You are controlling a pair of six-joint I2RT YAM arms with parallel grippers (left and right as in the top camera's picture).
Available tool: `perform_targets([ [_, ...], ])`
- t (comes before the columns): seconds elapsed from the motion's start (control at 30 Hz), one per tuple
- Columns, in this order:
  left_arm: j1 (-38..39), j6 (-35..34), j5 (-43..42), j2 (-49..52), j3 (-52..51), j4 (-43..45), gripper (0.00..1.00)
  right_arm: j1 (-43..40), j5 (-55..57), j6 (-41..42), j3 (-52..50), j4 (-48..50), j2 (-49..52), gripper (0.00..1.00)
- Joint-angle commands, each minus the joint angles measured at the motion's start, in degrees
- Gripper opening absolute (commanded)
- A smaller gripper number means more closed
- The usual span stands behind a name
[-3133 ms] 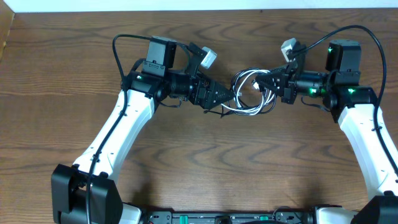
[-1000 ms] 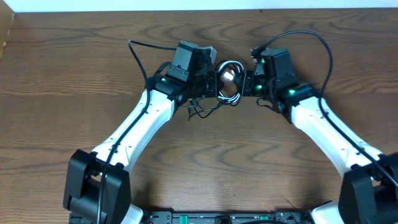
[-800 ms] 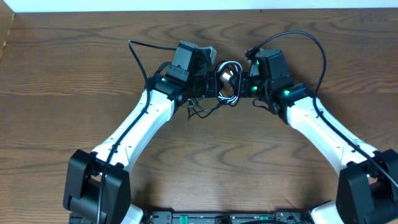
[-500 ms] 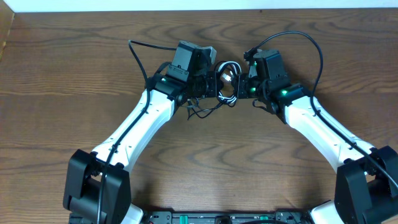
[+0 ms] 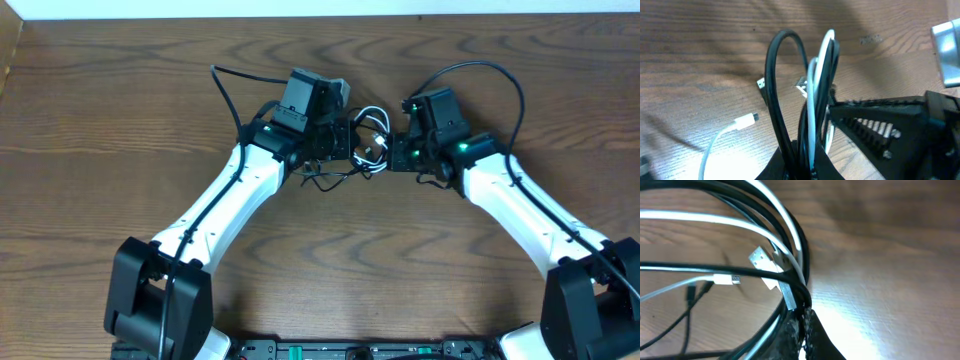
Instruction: Untangle cables
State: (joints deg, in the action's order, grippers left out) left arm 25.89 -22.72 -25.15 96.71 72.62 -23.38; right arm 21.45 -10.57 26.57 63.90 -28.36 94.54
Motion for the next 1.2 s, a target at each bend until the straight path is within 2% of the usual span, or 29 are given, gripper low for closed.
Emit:
perform_targets([
  [0.0, -0.85, -0.04, 3.34, -0.48, 0.46, 0.13, 0.07, -2.49, 4.90, 2.36, 0.09, -3.76, -0.57, 0.01],
  [0.17, -1.40, 0.59, 3.37, -0.48, 0.46, 0.61, 0.08, -3.32, 7.06, 3.74, 0.09, -8.28, -0.57, 0.01],
  [0.3, -2.54, 0.57, 2.84, -0.48, 0.46, 1.20, 0.08, -4.28, 8.46, 4.52, 0.09, -10.75, -0.57, 0.06],
  [0.33, -2.80, 0.57, 2.16, -0.48, 0.46, 1.33, 0.07, -4.50, 6.47, 3.28, 0.09, -10.16, -0.57, 0.09],
  [0.43, -3.10, 0.57, -0.66, -0.48, 0.46, 1.38, 0.07, -4.59, -7.87, -6.80, 0.09, -4.81, -0.57, 0.28],
  [0.5, -3.04, 0.57, -2.62, -0.48, 0.46, 1.31, 0.07, -4.48, -15.23, -10.21, 0.09, -0.96, -0.57, 0.40],
  [0.67, -1.95, 0.07, -4.85, -0.48, 0.46, 0.00, 0.07, -2.21, -18.47, -11.04, 0.09, 7.85, -0.57, 0.50],
  [0.77, -1.01, -0.55, -4.87, -0.48, 0.46, -0.39, 0.07, 0.26, -13.60, -10.84, 0.09, 9.92, -0.50, 0.49],
  [0.9, -0.79, -0.98, -4.87, -0.48, 0.46, -0.39, 0.08, 2.60, -5.05, -9.22, 0.07, 7.72, 0.00, 0.48],
  [1.17, -0.79, -1.22, -4.85, -0.48, 0.46, -0.37, 0.08, 3.82, 2.54, -5.33, 0.07, 4.13, 4.15, 0.39],
])
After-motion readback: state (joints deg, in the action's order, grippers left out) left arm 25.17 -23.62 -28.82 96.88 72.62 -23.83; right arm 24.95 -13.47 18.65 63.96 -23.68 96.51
